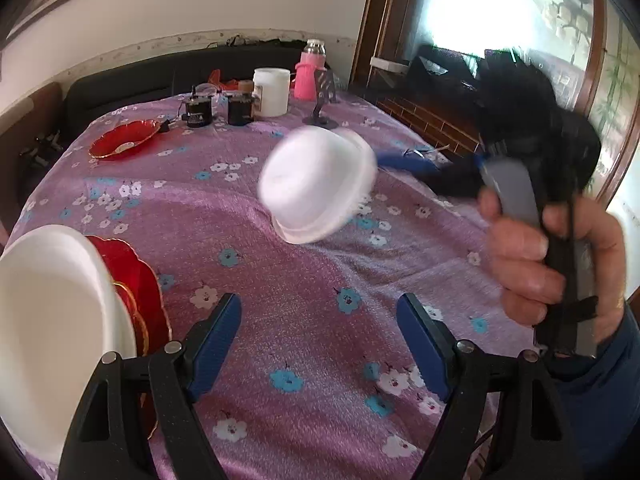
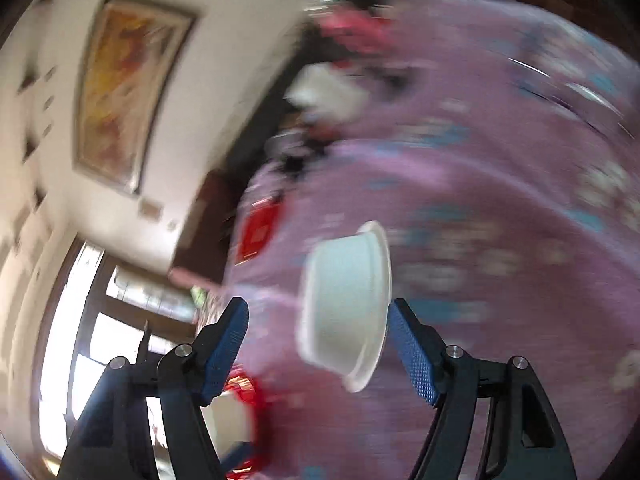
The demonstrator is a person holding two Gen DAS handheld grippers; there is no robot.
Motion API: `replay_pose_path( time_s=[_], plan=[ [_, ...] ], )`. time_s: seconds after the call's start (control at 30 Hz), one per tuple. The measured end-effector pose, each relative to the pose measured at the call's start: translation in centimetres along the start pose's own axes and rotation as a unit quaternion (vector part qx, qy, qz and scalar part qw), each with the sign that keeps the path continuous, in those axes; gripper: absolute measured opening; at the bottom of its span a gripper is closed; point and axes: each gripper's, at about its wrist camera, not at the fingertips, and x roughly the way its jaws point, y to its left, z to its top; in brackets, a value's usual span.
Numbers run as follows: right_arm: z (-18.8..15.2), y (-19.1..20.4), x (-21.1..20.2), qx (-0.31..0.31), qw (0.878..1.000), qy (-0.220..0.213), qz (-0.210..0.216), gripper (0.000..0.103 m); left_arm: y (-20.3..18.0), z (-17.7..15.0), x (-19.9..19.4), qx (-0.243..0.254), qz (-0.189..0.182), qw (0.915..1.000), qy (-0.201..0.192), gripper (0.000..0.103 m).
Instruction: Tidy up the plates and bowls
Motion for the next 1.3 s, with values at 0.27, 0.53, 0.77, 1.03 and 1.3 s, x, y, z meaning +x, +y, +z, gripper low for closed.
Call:
replay_pose_path(
  time_s=[0.27, 0.53, 0.77, 1.03, 1.3],
  plan=[
    [-1.5, 7.8, 0.2, -0.125, 0.992, -0.002, 0.001, 0.077, 2.6, 1.6, -2.3, -0.025, -0.015, 0.9995, 0.008, 0.079],
    [0.3, 2.2, 1.0, -0.068, 0.994, 0.033, -0.076, 0.057, 8.9, 7.6, -1.9, -0.103, -0.019, 0.9931, 0.054, 0.078],
    [0.2, 2.1, 4.8, -0.071, 0.991, 0.073, -0.091, 0.042, 14.9, 11.8, 2.4, -0.159, 0.0, 0.98, 0.12, 0.061],
    [-1.2, 1.0, 8.8, -0.062, 0.987, 0.114, -0.095, 0.03, 17.9, 11.3, 8.1, -0.184, 0.006, 0.9655, 0.184, 0.041],
    [-1.5, 0.2, 10.5, -0.056, 0.985, 0.125, -0.105, 0.023, 18.8, 10.4, 9.7, -0.192, 0.007, 0.9614, 0.197, 0.033]
  ],
)
